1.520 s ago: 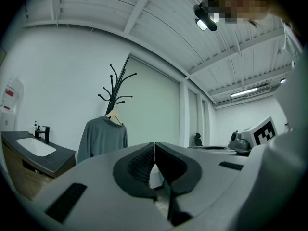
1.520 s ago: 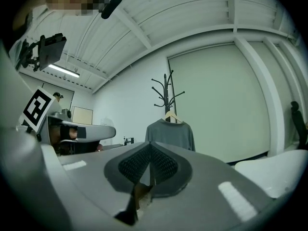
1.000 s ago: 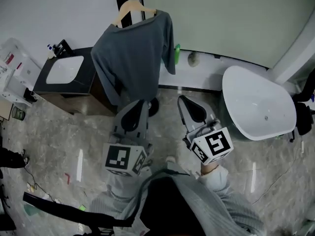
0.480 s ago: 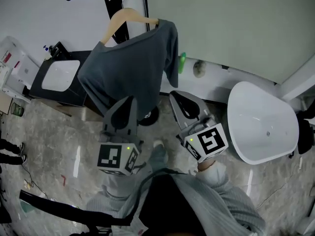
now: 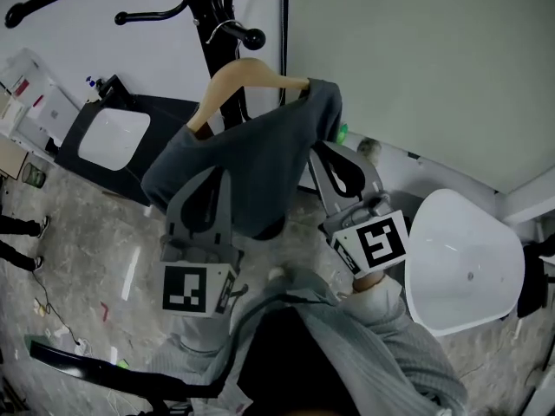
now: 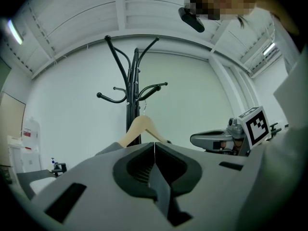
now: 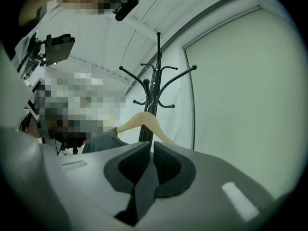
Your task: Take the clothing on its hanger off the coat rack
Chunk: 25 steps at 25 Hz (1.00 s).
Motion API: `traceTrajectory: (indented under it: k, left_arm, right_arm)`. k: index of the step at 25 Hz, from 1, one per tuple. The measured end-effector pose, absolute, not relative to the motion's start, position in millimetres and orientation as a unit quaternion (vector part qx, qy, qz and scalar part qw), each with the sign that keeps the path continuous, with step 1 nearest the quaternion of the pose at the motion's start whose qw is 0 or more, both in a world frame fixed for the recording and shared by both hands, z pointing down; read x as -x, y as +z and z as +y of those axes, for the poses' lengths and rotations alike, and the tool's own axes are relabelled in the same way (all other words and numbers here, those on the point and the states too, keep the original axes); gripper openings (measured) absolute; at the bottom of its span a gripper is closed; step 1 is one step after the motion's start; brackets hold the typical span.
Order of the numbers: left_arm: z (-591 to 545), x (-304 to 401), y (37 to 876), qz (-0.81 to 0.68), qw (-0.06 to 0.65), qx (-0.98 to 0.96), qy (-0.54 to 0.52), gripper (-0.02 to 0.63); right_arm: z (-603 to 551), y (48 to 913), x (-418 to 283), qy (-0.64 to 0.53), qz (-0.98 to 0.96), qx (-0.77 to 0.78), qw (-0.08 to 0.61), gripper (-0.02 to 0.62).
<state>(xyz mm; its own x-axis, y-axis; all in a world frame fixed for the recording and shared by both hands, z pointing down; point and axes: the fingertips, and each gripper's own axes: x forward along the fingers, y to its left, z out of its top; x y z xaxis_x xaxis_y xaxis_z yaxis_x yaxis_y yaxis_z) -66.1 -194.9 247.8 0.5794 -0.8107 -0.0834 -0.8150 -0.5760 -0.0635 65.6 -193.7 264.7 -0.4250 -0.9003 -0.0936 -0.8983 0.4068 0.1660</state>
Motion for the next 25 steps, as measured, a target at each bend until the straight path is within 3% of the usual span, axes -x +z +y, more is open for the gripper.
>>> traceTrajectory:
  k: [6, 11, 13, 16, 19, 25]
  left_arm:
    - [-216, 84, 250, 0.483, 0.069, 0.873, -0.02, 0.008]
    - [-232, 116, 232, 0.504, 0.115, 0.855, -0.043, 0.009]
    - [-240, 123, 226, 0.499, 0.122, 0.855, -0.07, 0.084]
    - [-255, 124, 223, 0.476, 0.119, 0.865, -0.105, 0.128]
    - [-267, 120, 235, 0.438, 0.123, 0.877, -0.155, 0.227]
    - [-276, 111, 270, 0.349, 0.11, 0.905, -0.217, 0.235]
  right_arm:
    - [-227, 256, -60, -0.138, -0.896, -0.422, -0.004, 0.005]
    - [-264, 244, -76, -0.157, -0.927, -0.341, 0.0, 0.046]
    - [-276, 239, -76, -0.167, -0.939, -0.3, 0.026, 0.099]
    - [-290, 241, -69, -0.184, -0.95, -0.237, 0.084, 0.165]
    - [-302, 253, -56, -0.193, -0.958, -0.16, 0.137, 0.19]
    - [-310, 281, -44, -0.143, -0.972, -0.013, 0.188, 0.189]
